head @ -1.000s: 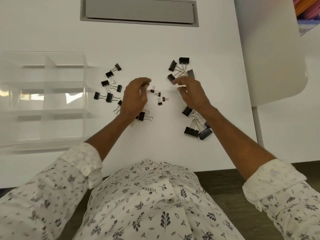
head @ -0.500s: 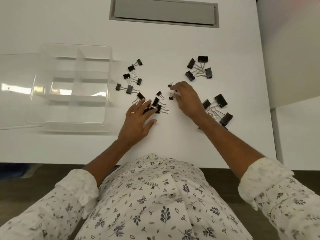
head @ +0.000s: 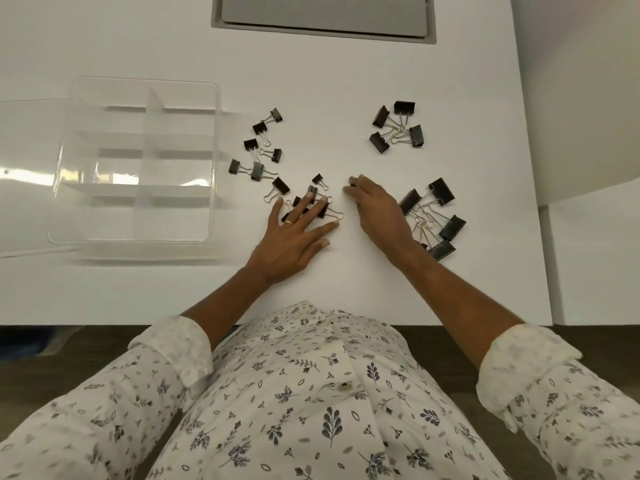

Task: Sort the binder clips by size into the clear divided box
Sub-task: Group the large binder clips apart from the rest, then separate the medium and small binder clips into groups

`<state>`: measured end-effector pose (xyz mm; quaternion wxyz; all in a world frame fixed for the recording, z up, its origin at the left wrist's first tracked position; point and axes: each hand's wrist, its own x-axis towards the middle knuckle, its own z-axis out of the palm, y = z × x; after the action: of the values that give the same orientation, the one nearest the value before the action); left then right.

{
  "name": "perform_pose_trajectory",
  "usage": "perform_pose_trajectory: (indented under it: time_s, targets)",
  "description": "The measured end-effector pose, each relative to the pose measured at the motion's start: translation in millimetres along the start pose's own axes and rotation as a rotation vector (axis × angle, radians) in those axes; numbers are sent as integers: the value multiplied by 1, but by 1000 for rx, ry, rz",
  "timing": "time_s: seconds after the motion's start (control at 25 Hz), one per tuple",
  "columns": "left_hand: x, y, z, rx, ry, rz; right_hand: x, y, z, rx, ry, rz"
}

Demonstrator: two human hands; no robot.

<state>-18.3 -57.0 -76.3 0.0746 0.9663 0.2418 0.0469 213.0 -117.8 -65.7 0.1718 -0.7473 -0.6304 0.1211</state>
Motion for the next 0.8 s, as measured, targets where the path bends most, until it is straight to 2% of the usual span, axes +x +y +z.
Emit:
perform_pose_trajectory:
  time_s: [0.2,0.36,0.6,0.72,0.8]
  targets:
    - [16,-10,-4,-48,14,-29,-50,-16,14,40,55,77]
    - [33,-21,-6,-262,81,-198,-76,-27,23,99,129,62]
    - [42,-23,-29,-537,268,-331,-67,-62,45,118,60,-166]
    - [15,-29,-31,-523,320,-393,-56,-82,54,115,34,-266]
    - [-5,-38,-29,-443,310,-364,-54,-85,60,122,24,-317]
